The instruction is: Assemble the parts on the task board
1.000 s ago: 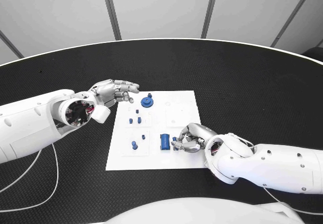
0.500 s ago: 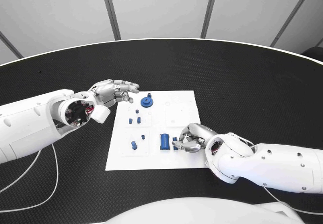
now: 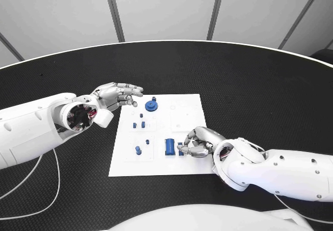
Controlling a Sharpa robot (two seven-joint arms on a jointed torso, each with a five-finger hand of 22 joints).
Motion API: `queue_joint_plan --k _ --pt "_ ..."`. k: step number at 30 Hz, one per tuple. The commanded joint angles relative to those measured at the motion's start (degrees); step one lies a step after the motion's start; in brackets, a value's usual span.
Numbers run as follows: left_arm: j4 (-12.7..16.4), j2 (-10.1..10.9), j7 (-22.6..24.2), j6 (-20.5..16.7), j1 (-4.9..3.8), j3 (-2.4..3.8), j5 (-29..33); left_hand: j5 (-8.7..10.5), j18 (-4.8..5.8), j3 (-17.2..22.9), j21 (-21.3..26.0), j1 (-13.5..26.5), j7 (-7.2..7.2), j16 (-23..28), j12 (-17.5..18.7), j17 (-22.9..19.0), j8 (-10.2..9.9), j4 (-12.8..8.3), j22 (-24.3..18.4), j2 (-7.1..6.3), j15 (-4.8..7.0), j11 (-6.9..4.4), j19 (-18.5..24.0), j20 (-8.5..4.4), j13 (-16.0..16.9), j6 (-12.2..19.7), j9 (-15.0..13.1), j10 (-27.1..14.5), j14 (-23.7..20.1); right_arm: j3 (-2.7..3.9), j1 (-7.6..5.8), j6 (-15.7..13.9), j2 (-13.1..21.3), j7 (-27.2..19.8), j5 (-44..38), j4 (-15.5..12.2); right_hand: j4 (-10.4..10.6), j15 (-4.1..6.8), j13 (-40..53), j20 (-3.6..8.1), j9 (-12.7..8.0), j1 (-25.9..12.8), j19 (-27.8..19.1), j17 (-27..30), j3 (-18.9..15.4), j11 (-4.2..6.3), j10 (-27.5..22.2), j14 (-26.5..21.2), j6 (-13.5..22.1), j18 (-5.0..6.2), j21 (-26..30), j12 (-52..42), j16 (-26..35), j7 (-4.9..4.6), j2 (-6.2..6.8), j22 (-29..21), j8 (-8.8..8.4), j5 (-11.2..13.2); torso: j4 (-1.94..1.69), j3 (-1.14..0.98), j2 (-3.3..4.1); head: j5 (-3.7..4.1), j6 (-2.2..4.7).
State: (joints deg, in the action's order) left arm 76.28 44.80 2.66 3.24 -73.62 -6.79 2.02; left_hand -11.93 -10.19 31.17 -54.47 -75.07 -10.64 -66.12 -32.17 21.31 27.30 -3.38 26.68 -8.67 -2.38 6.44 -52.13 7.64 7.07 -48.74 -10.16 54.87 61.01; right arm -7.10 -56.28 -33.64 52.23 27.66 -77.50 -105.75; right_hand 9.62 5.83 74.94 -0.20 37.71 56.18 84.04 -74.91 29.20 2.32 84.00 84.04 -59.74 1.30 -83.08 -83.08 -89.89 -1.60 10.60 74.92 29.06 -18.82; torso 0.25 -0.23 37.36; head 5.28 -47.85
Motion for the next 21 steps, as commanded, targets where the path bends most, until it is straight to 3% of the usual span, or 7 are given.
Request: queue_joint_plan --k 1,8,11,13,15,19,21 --pt "-0.1 0.0 0.1 0.0 0.00 0.00 0.0 -0.23 -0.40 -0.1 0.2 0.3 0.20 -0.3 -0.4 -0.1 0.3 0.3 -0.1 0.31 0.07 0.01 -0.2 0.02 0.0 0.3 0.0 -0.4 -0.5 0.04 -0.62 -2.1 1.4 -6.0 3.7 -0.1 -1.0 -0.10 10.9 0.09 -0.4 1.6 4.3 -14.1 0.1 -0.24 2.8 5.7 1.7 0.41 1.4 1.3 0.5 -0.53 0.40 11.7 -1.09 0.0 0.07 -0.06 -0.18 -0.17 0.23" --pt "-1.0 -0.1 1.7 -0.7 0.05 -0.02 1.4 -0.20 -0.38 -0.2 0.3 0.5 0.17 -0.3 -0.4 -0.1 0.3 0.4 -0.1 0.26 0.05 0.04 -0.2 0.03 0.0 0.3 0.0 -0.4 -0.5 0.06 -3.83 -4.1 3.8 -26.1 22.9 2.3 -3.3 -2.17 4.1 -1.74 -2.8 6.6 0.6 -5.5 -0.7 -2.77 -3.5 3.3 6.0 3.10 16.4 14.8 6.3 -3.42 1.05 5.4 -5.95 3.3 0.47 0.04 -0.93 -0.20 1.48" --pt "-1.9 -0.3 3.2 -1.1 0.22 -0.02 4.2 -0.15 -0.35 -0.5 0.9 1.3 0.18 -0.2 -0.4 -0.2 0.3 1.1 -0.5 0.02 -0.07 0.07 -0.1 0.16 0.0 0.5 0.0 -0.5 -0.7 0.06 -5.99 -2.6 3.9 -34.0 34.5 5.6 -4.0 -3.41 -7.1 -3.05 -3.4 9.0 -6.0 7.3 -1.2 -4.10 -13.6 -1.8 8.3 6.78 40.5 34.5 17.8 -4.93 0.85 -6.1 -8.12 4.7 0.81 0.36 -1.79 -0.39 1.82" --pt "-2.5 -0.5 4.2 -1.4 0.40 -0.02 6.0 -0.10 -0.22 -0.6 1.9 1.6 0.15 1.5 -0.5 -1.1 0.3 1.7 -1.1 -0.26 -0.36 0.21 0.5 0.48 0.0 0.9 0.1 -0.9 -3.1 0.06 -7.29 -1.5 3.7 -37.6 40.5 8.1 -4.4 -4.28 -16.0 -3.94 -4.0 10.4 -11.0 18.3 -1.0 -4.85 -20.8 -7.2 9.4 9.04 58.5 48.0 29.5 -5.97 0.85 -15.9 -9.23 5.5 1.01 0.56 -2.31 -0.40 2.95" --pt "-3.0 -0.6 5.2 -1.7 0.57 -0.03 7.8 0.04 -0.19 -0.8 3.5 1.7 0.07 3.8 -0.5 -2.1 0.4 2.2 -1.9 -0.50 -0.68 0.39 1.9 0.90 -0.1 1.0 0.0 -1.1 -5.2 0.06 -8.30 -0.5 3.3 -40.3 45.1 10.4 -4.5 -5.05 -19.7 -4.69 -5.0 11.5 -12.2 28.8 -0.2 -5.81 -22.8 -12.7 10.8 9.05 62.4 51.4 41.7 -6.65 0.67 -19.5 -10.40 5.7 1.15 0.66 -2.62 -0.42 3.48" --pt "-4.5 -1.3 7.5 -2.2 0.93 -0.03 11.4 0.04 0.26 0.0 9.2 1.6 -0.53 11.6 2.2 -5.7 0.7 3.3 -4.9 -0.81 -2.34 1.51 6.2 2.40 -1.9 1.4 -0.1 -3.2 -10.8 0.07 -10.18 1.4 1.9 -45.8 52.8 15.9 -5.9 -5.61 -31.8 -5.30 -6.9 14.8 -13.3 32.4 2.8 -5.13 -22.2 -15.7 9.5 9.13 69.5 59.8 51.0 -5.68 -0.03 -27.2 -11.14 6.0 1.47 0.99 -3.42 -1.02 5.34" --pt "-5.3 -1.7 8.7 -2.6 1.12 -0.03 13.2 0.23 0.41 0.7 13.0 1.6 -0.92 17.0 4.2 -8.0 0.0 3.8 -7.0 -1.20 -3.24 2.10 8.1 3.58 -3.2 2.6 0.2 -3.1 -12.3 0.13 -10.95 2.3 1.0 -47.9 55.6 18.5 -5.9 -5.99 -35.6 -5.71 -7.5 14.5 -14.7 33.7 3.0 -5.98 -22.6 -17.5 9.4 9.06 71.6 62.9 54.2 -6.04 0.72 -29.2 -11.71 6.3 1.55 1.05 -3.62 -1.10 6.38"
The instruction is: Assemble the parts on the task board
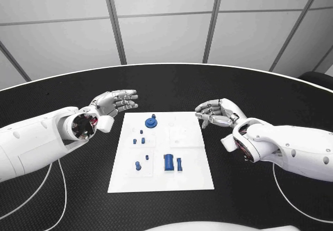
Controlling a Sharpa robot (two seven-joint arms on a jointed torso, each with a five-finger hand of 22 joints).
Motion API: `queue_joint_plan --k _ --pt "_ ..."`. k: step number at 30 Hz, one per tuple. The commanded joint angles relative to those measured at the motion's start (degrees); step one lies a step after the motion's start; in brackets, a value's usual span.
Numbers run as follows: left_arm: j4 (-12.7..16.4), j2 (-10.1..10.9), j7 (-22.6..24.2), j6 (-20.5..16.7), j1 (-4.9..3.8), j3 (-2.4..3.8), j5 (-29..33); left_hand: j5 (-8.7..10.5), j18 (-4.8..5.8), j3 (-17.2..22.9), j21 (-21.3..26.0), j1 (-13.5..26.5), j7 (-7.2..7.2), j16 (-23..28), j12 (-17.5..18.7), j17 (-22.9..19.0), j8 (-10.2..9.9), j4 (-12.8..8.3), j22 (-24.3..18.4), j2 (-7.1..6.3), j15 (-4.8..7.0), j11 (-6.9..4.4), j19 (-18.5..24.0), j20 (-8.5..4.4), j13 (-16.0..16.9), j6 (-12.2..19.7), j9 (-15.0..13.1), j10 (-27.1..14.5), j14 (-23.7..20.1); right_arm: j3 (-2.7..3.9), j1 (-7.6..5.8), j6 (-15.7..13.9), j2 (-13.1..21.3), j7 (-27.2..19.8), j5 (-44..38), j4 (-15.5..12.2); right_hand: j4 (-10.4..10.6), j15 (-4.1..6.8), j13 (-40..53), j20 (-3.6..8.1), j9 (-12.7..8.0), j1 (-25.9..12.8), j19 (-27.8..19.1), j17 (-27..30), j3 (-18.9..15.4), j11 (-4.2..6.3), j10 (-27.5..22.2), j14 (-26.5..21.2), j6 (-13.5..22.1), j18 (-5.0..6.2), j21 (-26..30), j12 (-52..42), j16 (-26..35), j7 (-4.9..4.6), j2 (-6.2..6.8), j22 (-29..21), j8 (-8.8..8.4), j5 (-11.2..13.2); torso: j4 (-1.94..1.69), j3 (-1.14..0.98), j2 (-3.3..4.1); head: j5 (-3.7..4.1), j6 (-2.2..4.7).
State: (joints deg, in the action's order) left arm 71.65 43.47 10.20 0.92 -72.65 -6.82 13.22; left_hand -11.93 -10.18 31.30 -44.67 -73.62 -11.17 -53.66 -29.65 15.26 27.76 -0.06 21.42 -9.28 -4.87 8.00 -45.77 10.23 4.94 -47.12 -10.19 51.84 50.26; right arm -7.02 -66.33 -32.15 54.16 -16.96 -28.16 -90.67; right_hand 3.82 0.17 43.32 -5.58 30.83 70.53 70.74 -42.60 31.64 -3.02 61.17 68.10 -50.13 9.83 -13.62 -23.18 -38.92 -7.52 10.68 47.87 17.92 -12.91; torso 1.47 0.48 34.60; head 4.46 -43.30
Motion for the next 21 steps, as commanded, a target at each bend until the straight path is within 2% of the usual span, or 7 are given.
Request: queue_joint_plan --k 1,9,15,16,17,18,21 --pt "-1.2 -0.7 1.8 -0.4 0.24 0.00 2.9 0.23 0.15 1.1 5.4 0.1 -0.46 8.1 3.1 -3.3 -1.2 0.9 -3.1 -0.67 -0.96 0.62 1.7 1.72 -1.4 1.8 0.6 0.7 -1.2 0.11 -1.22 1.4 -1.6 -4.3 7.6 4.9 -0.1 -0.71 -6.0 -0.63 -0.9 0.3 -2.1 2.2 1.0 -0.92 0.1 -2.4 -0.4 0.45 3.2 4.6 4.8 -0.23 0.50 -3.1 -0.81 0.4 0.36 0.36 -0.91 -0.32 2.47" --pt "-5.4 -4.1 6.5 -3.0 0.84 0.02 8.3 1.10 1.59 -1.0 26.3 0.6 1.51 30.7 17.6 -8.7 -6.8 3.7 -15.4 -2.49 -5.07 3.45 7.2 6.40 -1.3 3.8 2.8 2.0 -5.6 0.43 -2.15 4.9 -6.7 -9.5 16.3 14.7 -0.5 -7.40 -29.1 -7.44 -5.6 0.0 -15.5 15.3 0.8 -5.57 0.3 -13.4 0.5 0.49 10.2 18.3 26.5 -2.02 0.72 -22.1 -6.80 1.4 0.53 0.60 -1.85 -1.68 6.66" --pt "-7.8 -6.4 8.5 -5.2 1.21 0.02 9.1 2.10 3.67 -7.8 32.9 -0.7 1.11 37.6 23.0 -10.4 -9.9 5.5 -17.7 -1.01 -6.47 4.12 7.6 6.42 -1.3 3.4 3.2 -0.9 -8.9 0.51 -2.27 6.5 -9.4 -11.0 19.0 19.0 -0.8 -8.26 -35.4 -9.05 -7.9 -0.1 -18.8 19.7 -0.8 -6.77 -0.7 -13.1 0.4 0.71 10.1 19.5 30.0 -2.22 -0.52 -29.2 -8.72 1.3 0.33 0.51 -2.35 -2.23 7.45" --pt "-7.2 -5.7 8.1 -4.9 1.13 0.02 9.0 11.93 10.18 -31.3 44.7 21.8 11.17 53.7 29.6 -15.3 -27.8 0.1 -21.4 9.28 4.87 -8.00 45.8 -10.23 -4.9 47.1 10.2 -51.8 -50.3 0.50 -2.24 6.1 -8.6 -10.8 18.5 17.9 -3.8 -0.17 -43.3 5.58 -30.8 -21.2 -70.7 42.6 -31.6 3.02 -18.8 -68.1 50.1 -9.83 13.6 23.2 38.9 7.52 -10.68 -47.9 -17.92 12.9 0.47 0.53 -1.91 -1.96 7.08" --pt "-7.1 -5.7 8.1 -5.0 1.16 0.04 8.9 11.93 10.18 -31.3 44.7 22.6 11.17 53.7 29.6 -15.3 -27.8 0.1 -21.4 9.28 4.87 -8.00 45.8 -10.23 -4.9 47.1 10.2 -51.8 -50.3 0.54 -2.19 6.0 -8.6 -10.8 18.6 17.8 -3.8 -0.17 -43.3 5.58 -30.8 -21.9 -70.7 42.6 -31.6 3.02 -19.4 -68.1 50.1 -9.83 13.6 23.2 38.9 7.52 -10.68 -47.9 -17.92 12.9 0.42 0.50 -1.95 -2.02 7.12" --pt "-6.8 -5.6 8.3 -5.4 1.28 0.11 8.7 11.93 10.18 -31.3 44.7 24.9 11.17 53.7 29.6 -15.3 -27.8 0.1 -21.4 9.28 4.87 -8.00 45.8 -10.23 -4.9 47.1 10.2 -51.8 -50.3 0.69 -2.00 5.6 -8.6 -10.9 18.8 17.4 -3.8 -0.17 -43.3 5.58 -30.8 -24.2 -70.7 42.6 -31.6 3.02 -61.2 -68.1 50.1 -9.83 13.6 23.2 38.9 7.52 -10.68 -47.9 -17.92 12.9 0.27 0.42 -2.07 -2.22 7.27" --pt "-5.8 -5.3 8.7 -7.0 1.74 0.39 7.8 11.93 10.18 -31.3 44.7 30.2 11.17 53.7 29.6 -15.3 -27.8 0.1 -21.4 9.28 4.87 -8.00 45.8 -10.23 -4.9 47.1 10.2 -51.8 -50.3 1.28 -1.24 3.9 -8.7 -11.0 19.7 15.8 -3.8 -0.17 -43.3 5.58 -30.8 -29.2 -70.7 42.6 -31.6 3.02 -61.2 -68.1 50.1 -9.83 13.6 23.2 38.9 7.52 -10.68 -47.9 -17.92 12.9 -0.36 0.09 -2.56 -3.04 7.87"
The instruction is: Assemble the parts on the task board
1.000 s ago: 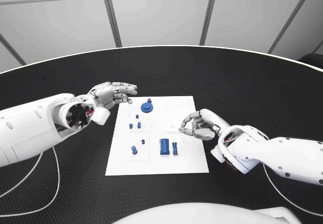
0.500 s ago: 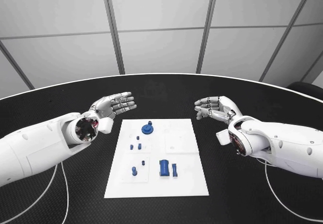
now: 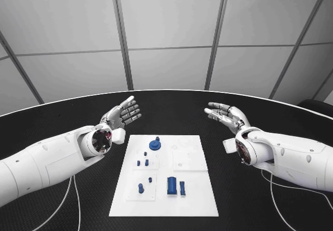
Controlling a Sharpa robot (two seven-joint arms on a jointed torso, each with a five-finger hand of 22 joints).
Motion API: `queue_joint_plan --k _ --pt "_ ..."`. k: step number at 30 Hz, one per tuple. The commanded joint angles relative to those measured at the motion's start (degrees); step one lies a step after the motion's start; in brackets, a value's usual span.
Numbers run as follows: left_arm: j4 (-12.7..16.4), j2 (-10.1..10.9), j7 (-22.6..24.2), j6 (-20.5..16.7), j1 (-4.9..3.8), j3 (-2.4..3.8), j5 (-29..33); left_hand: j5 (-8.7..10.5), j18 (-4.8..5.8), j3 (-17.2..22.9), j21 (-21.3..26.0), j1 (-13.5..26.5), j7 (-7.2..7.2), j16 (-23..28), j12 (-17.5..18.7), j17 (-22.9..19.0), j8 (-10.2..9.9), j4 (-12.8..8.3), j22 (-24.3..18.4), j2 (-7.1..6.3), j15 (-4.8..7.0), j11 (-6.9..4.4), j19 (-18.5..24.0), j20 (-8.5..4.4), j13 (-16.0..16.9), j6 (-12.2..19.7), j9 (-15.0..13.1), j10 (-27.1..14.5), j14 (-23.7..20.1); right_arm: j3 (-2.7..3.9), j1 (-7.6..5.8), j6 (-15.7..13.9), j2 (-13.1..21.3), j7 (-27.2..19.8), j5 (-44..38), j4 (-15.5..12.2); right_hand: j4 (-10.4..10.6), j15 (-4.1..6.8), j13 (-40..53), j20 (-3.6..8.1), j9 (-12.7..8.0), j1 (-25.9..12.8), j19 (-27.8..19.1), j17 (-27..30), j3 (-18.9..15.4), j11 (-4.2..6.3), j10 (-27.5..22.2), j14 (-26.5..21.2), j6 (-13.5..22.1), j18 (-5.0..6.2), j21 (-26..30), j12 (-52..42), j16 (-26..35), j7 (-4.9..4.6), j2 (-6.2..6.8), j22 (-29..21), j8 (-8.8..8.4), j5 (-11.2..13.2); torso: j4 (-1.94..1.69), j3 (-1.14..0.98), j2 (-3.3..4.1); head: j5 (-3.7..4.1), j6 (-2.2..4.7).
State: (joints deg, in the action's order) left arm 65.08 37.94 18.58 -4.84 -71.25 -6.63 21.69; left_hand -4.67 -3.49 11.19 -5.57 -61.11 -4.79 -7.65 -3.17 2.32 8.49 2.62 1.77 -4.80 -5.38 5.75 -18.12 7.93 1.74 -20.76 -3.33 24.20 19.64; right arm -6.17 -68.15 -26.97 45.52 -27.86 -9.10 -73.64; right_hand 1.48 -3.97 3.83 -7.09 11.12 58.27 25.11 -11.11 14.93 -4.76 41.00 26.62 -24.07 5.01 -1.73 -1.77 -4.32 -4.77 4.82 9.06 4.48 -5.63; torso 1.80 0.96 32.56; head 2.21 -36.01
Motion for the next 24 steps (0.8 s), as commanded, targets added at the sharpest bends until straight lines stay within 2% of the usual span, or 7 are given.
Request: queue_joint_plan --k 1,2,6,9,13,18,24 --pt "1.3 0.3 0.6 -2.0 0.56 0.33 -1.1 4.67 3.49 -11.2 5.6 19.5 4.79 7.6 3.2 -2.3 -8.5 -2.6 -1.8 4.80 5.38 -5.75 18.1 -7.93 -1.7 20.8 3.3 -24.2 -19.6 0.71 0.94 -2.0 -0.1 -0.2 1.1 -1.9 -1.5 3.97 -3.8 7.09 -11.1 -58.3 -25.1 11.1 -14.9 4.76 -41.0 -26.6 24.1 -5.01 1.7 1.8 4.3 4.77 -4.82 -9.1 -4.48 5.6 -0.99 -0.54 -0.75 -1.16 0.86" --pt "1.9 0.5 0.8 -3.0 0.82 0.49 -1.6 4.67 3.49 -11.2 5.6 61.1 4.79 7.6 3.2 -2.3 -8.5 -2.6 -1.8 4.80 5.38 -5.75 18.1 -7.93 -1.7 20.8 3.3 -24.2 -19.6 1.04 1.37 -2.9 -0.1 -0.3 1.5 -2.8 -1.5 3.97 -3.8 7.09 -11.1 -58.3 -25.1 11.1 -14.9 4.76 -41.0 -26.6 24.1 -5.01 1.7 1.8 4.3 4.77 -4.82 -9.1 -4.48 5.6 -1.25 -0.67 -0.95 -1.49 1.11" --pt "4.9 1.3 2.2 -7.7 2.16 1.29 -4.2 4.67 3.49 -11.2 5.6 61.1 4.79 7.6 3.2 -2.3 -8.5 -2.6 -1.8 4.80 5.38 -5.75 18.1 -7.93 -1.7 20.8 3.3 -24.2 -19.6 2.74 3.58 -7.7 -0.4 -0.9 4.1 -7.3 -1.5 3.97 -3.8 7.09 -11.1 -58.3 -25.1 11.1 -14.9 4.76 -41.0 -26.6 24.1 -5.01 1.7 1.8 4.3 4.77 -4.82 -9.1 -4.48 5.6 -1.78 -0.95 -1.36 -2.18 1.62" --pt "8.5 2.3 3.8 -13.4 3.77 2.25 -7.4 4.67 3.49 -11.2 5.6 61.1 4.79 7.6 3.2 -2.3 -8.5 -2.6 -1.8 4.80 5.38 -5.75 18.1 -7.93 -1.7 20.8 3.3 -24.2 -19.6 4.37 5.67 -12.2 -0.6 -1.4 6.5 -11.6 -1.5 3.97 -3.8 7.09 -11.1 -58.3 -25.1 11.1 -14.9 4.76 -41.0 -26.6 24.1 -5.01 1.7 1.8 4.3 4.77 -4.82 -9.1 -4.48 5.6 -1.80 -0.96 -1.38 -2.21 1.64" --pt "13.1 3.5 5.9 -20.6 5.82 3.48 -11.4 4.67 3.49 -11.2 5.6 61.1 4.79 7.6 3.2 -2.3 -8.5 -2.6 -1.8 4.80 5.38 -5.75 18.1 -7.93 -1.7 20.8 3.3 -24.2 -19.6 5.58 7.23 -15.5 -0.7 -1.7 8.2 -14.8 -1.5 3.97 -3.8 7.09 -11.1 -58.3 -25.1 11.1 -14.9 4.76 -41.0 -26.6 24.1 -5.01 1.7 1.8 4.3 4.77 -4.82 -9.1 -4.48 5.6 -1.80 -0.96 -1.38 -2.21 1.64" --pt "19.1 5.2 8.6 -30.1 8.50 5.08 -16.6 4.67 3.49 -11.2 5.6 61.1 4.79 7.6 3.2 -2.3 -8.5 -2.6 -1.8 4.80 5.38 -5.75 18.1 -7.93 -1.7 20.8 3.3 -24.2 -19.6 6.17 7.99 -17.1 -0.8 -1.9 9.1 -16.3 -1.5 3.97 -3.8 7.09 -11.1 -58.3 -25.1 11.1 -14.9 4.76 -41.0 -26.6 24.1 -5.01 1.7 1.8 4.3 4.77 -4.82 -9.1 -4.48 5.6 -1.80 -0.96 -1.38 -2.21 1.64" --pt "23.2 6.3 10.4 -36.6 10.33 6.18 -20.2 4.67 3.49 -11.2 5.6 61.1 4.79 7.6 3.2 -2.3 -8.5 -2.6 -1.8 4.80 5.38 -5.75 18.1 -7.93 -1.7 20.8 3.3 -24.2 -19.6 6.17 7.99 -17.1 -0.8 -1.9 9.1 -16.3 -1.5 3.97 -3.8 7.09 -11.1 -58.3 -25.1 11.1 -14.9 4.76 -41.0 -26.6 24.1 -5.01 1.7 1.8 4.3 4.77 -4.82 -9.1 -4.48 5.6 -1.80 -0.96 -1.38 -2.21 1.64"
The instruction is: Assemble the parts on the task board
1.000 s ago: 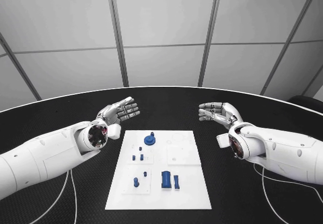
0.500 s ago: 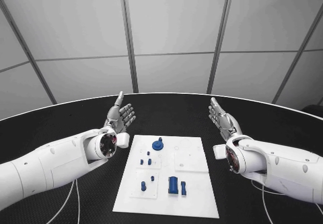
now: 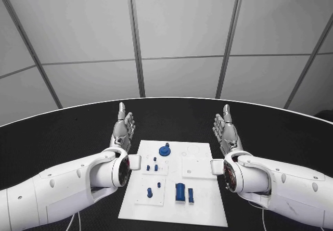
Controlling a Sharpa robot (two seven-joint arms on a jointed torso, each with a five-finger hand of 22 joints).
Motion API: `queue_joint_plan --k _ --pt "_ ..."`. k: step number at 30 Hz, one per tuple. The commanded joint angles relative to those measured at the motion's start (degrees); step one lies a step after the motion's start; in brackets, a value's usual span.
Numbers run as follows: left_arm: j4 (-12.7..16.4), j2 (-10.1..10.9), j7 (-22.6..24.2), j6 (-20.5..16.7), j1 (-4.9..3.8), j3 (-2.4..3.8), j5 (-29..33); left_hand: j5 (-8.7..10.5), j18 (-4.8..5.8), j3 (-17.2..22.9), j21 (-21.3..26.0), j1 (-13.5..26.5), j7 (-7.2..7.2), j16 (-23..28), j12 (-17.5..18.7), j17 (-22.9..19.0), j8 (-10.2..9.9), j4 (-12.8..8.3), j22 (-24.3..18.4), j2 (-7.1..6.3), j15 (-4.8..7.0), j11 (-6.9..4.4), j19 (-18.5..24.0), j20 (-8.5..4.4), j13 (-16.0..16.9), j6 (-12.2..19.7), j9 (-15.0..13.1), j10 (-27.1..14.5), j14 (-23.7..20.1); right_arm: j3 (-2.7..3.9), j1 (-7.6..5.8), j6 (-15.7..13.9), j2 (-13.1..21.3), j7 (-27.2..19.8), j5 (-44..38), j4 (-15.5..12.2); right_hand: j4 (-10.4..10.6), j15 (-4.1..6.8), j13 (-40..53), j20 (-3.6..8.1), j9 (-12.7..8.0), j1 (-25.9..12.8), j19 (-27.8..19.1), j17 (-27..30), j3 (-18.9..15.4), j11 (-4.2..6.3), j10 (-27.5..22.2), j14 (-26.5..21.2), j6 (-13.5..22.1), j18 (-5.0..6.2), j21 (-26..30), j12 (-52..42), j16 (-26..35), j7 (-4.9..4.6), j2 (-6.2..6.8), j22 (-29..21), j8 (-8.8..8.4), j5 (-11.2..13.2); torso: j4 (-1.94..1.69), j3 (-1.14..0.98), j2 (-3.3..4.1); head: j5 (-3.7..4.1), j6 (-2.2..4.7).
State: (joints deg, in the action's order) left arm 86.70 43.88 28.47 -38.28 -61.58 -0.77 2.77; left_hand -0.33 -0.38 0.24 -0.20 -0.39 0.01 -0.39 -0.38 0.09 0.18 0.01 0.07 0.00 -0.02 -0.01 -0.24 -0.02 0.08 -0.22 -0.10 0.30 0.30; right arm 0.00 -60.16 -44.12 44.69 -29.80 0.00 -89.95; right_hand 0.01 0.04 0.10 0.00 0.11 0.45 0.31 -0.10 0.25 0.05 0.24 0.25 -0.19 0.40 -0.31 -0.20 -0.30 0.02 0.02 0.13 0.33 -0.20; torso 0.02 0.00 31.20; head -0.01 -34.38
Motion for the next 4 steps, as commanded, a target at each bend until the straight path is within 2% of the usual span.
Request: queue_joint_plan --k 1,4 --pt "2.0 0.5 0.8 -3.9 0.87 0.44 -1.7 0.33 0.38 -0.2 0.2 0.4 -0.01 0.4 0.4 -0.1 -0.2 0.0 -0.1 0.00 0.02 0.01 0.2 0.02 -0.1 0.2 0.1 -0.3 -0.3 0.00 0.00 0.0 0.0 0.0 0.0 0.0 0.0 -0.04 -0.1 0.00 -0.1 -0.4 -0.3 0.1 -0.2 -0.05 -0.2 -0.2 0.2 -0.40 0.3 0.2 0.3 -0.02 -0.02 -0.1 -0.33 0.2 -0.02 0.00 -0.02 0.01 0.00" --pt "3.0 0.7 1.2 -5.4 1.30 0.69 -2.5 0.33 0.38 -0.2 0.2 0.4 -0.01 0.4 0.4 -0.1 -0.2 0.0 -0.1 0.00 0.02 0.01 0.2 0.02 -0.1 0.2 0.1 -0.3 -0.3 0.00 0.00 0.0 0.0 0.0 0.0 0.0 0.0 -0.04 -0.1 0.00 -0.1 -0.4 -0.3 0.1 -0.2 -0.05 -0.2 -0.2 0.2 -0.40 0.3 0.2 0.3 -0.02 -0.02 -0.1 -0.33 0.2 -0.02 0.00 -0.02 0.01 0.00"
